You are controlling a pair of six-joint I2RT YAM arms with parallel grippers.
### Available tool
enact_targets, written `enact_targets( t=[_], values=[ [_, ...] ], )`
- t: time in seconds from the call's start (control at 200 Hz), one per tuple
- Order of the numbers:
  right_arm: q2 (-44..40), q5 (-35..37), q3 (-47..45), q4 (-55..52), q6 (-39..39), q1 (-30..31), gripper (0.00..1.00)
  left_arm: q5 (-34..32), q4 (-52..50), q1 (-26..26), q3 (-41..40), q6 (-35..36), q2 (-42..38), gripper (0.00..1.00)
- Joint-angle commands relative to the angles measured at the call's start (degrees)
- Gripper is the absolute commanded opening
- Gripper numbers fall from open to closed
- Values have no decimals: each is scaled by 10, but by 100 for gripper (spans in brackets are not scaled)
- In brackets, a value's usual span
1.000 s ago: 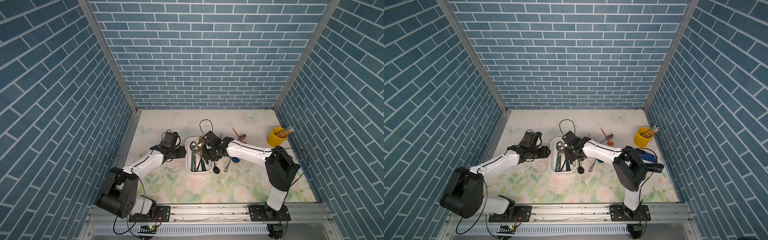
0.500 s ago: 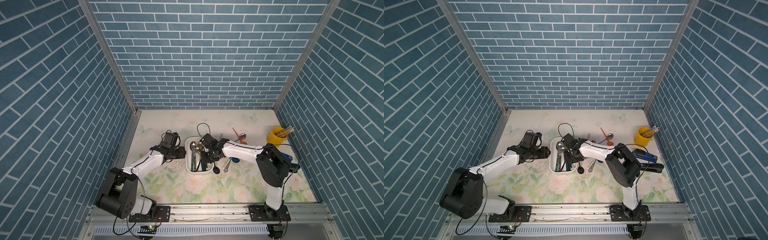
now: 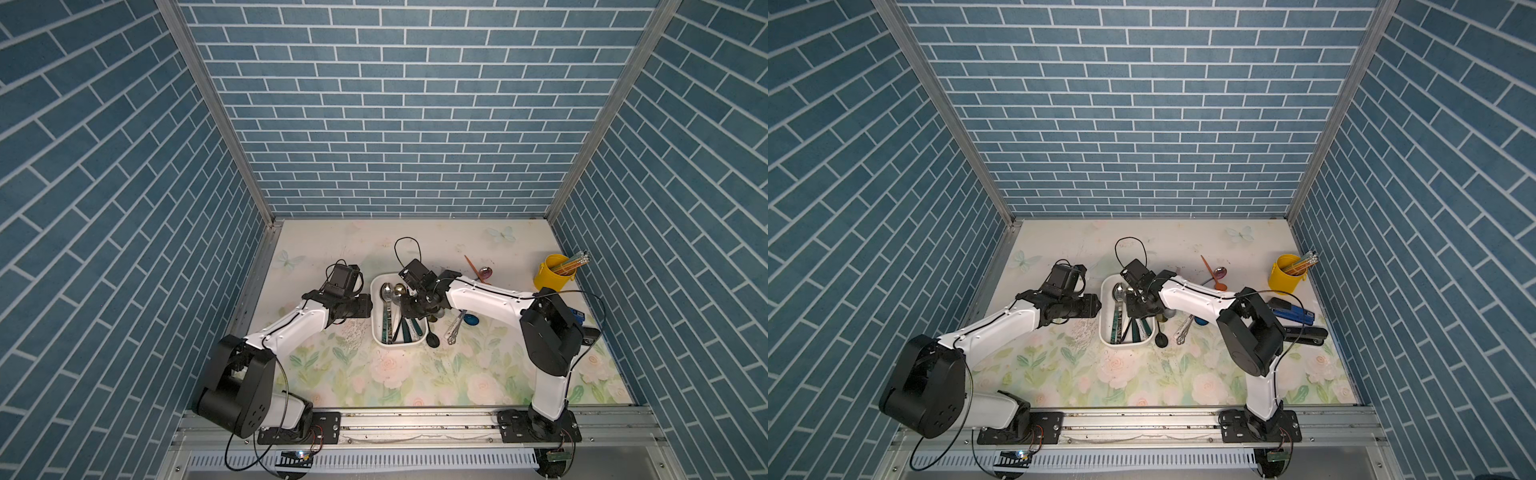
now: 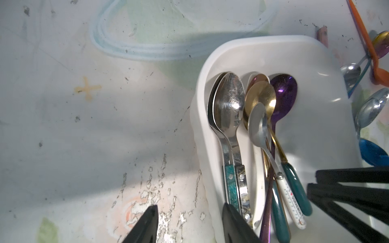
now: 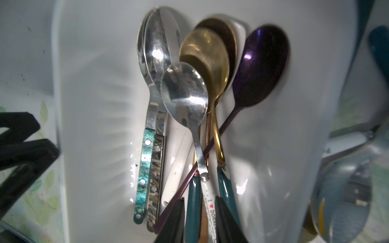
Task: Put the spoon into the storage box
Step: Place the spoon in the storage box, then pick up the spoon from the center of the board.
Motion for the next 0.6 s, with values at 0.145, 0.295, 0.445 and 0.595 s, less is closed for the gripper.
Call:
enact_targets(
  t=[0.145, 0.295, 0.445, 0.595],
  values=[
    [-114, 81, -22, -43, 15, -26, 29, -28, -29, -26, 27, 22, 13, 55],
    [-191, 101, -123, -32, 59, -59, 33, -41, -34, -33, 39, 24, 16, 55],
    [-268, 76, -263, 29, 104, -107, 34, -43, -31, -35, 39, 24, 14, 56],
    [-266, 58, -328, 71, 111, -126, 34, -41, -29, -35, 37, 19, 14, 56]
  ],
)
